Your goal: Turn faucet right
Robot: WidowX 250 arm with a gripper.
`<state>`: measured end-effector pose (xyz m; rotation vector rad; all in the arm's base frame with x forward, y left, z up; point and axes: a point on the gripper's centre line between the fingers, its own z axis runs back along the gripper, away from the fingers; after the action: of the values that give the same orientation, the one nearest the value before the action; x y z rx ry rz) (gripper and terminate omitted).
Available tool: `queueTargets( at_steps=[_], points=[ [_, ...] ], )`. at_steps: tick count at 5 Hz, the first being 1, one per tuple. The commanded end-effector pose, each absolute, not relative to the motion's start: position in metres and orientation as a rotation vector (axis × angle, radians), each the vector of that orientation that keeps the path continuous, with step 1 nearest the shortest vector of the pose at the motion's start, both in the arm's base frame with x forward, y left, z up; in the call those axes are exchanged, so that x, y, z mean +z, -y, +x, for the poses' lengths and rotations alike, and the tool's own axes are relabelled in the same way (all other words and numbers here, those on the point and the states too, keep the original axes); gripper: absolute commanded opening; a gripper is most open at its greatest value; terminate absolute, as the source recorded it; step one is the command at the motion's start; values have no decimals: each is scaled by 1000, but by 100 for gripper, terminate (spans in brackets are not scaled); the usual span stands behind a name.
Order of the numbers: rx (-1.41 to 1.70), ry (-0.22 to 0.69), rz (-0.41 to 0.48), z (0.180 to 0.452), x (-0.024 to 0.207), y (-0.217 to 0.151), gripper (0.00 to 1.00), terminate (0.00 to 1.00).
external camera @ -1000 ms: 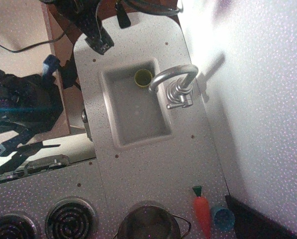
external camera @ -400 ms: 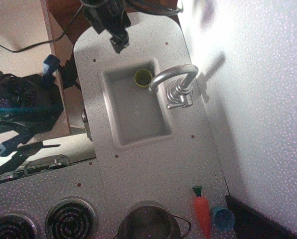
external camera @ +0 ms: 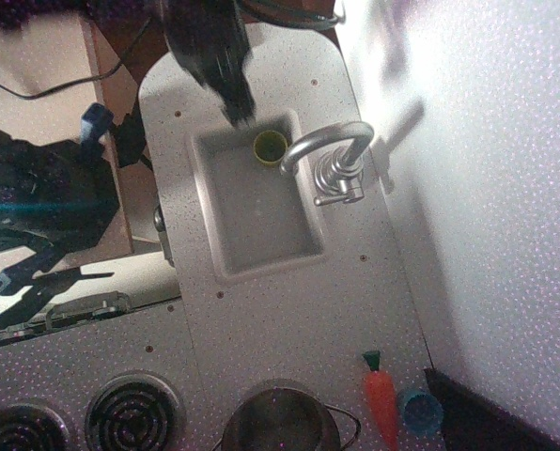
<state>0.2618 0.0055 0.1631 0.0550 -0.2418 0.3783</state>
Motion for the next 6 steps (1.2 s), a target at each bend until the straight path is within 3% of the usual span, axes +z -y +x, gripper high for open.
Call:
queueTargets(
  at_steps=[1,3,4,5,6],
  points=[
    [385,311,159,271,166,5,100,0],
    [430,361,298,287,170,-14,100,0],
    [419,434,302,289,181,-2,100,0],
    [296,634,87,305,196,31,100,0],
    [107,720,-138,318,213,65,100,0]
  ],
)
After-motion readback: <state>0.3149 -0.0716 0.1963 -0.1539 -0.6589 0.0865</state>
